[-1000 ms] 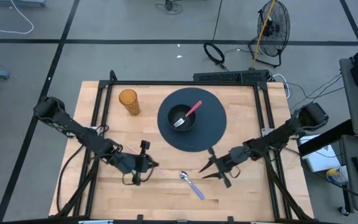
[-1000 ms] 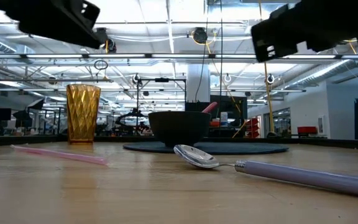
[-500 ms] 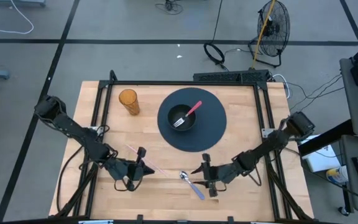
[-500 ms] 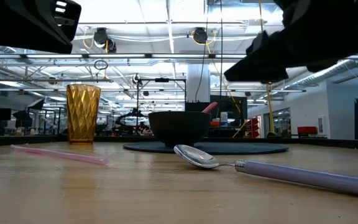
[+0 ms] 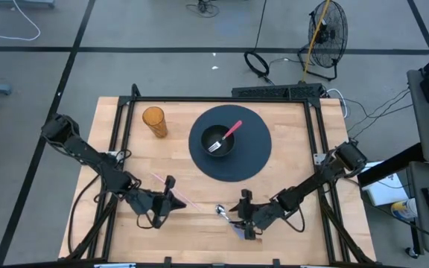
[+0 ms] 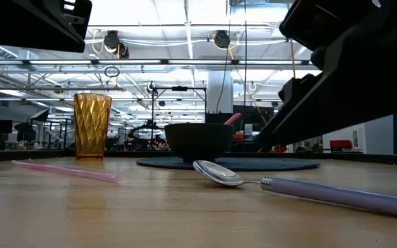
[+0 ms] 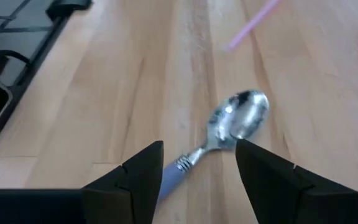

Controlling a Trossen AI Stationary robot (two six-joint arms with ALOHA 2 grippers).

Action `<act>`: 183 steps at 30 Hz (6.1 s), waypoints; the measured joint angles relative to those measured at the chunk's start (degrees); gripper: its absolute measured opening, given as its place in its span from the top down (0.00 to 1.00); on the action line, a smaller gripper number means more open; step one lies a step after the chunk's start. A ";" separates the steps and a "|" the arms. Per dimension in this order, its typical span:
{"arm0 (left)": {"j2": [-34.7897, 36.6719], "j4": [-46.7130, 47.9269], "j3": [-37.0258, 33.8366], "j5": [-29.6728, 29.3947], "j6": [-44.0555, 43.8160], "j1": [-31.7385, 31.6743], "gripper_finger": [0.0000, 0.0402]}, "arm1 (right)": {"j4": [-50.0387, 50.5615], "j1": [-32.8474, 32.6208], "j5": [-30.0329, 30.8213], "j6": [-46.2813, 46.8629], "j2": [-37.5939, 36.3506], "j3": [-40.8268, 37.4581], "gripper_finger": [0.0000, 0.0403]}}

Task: Pick & Place Utensil
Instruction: Put the spoon into the bowl

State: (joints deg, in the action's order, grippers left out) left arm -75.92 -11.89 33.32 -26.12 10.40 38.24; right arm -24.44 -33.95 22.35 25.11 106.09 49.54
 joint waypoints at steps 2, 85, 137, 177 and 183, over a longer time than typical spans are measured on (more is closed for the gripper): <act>0.00 -0.45 0.00 -0.01 0.01 0.02 0.94 | 1.21 -0.27 0.26 1.77 0.01 0.00 0.51; 0.00 -1.65 0.04 -2.81 -1.67 -0.35 0.94 | 43.13 3.25 -10.21 -5.03 -3.47 9.03 0.81; 0.00 -1.65 0.04 -2.81 -2.06 -0.35 0.94 | 36.43 9.22 -16.94 -8.44 -1.26 9.15 0.87; -0.01 -1.61 0.04 -2.90 -2.32 -0.35 0.94 | 40.93 5.78 -7.00 -18.24 -3.08 8.92 0.96; -0.02 -1.53 0.04 -2.90 -2.30 -0.35 0.94 | 41.05 4.76 -3.94 -19.33 -3.31 8.83 0.96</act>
State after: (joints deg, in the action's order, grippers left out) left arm -75.94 -13.42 33.36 -29.02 8.10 37.89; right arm 16.61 -29.19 18.41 5.78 102.78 58.37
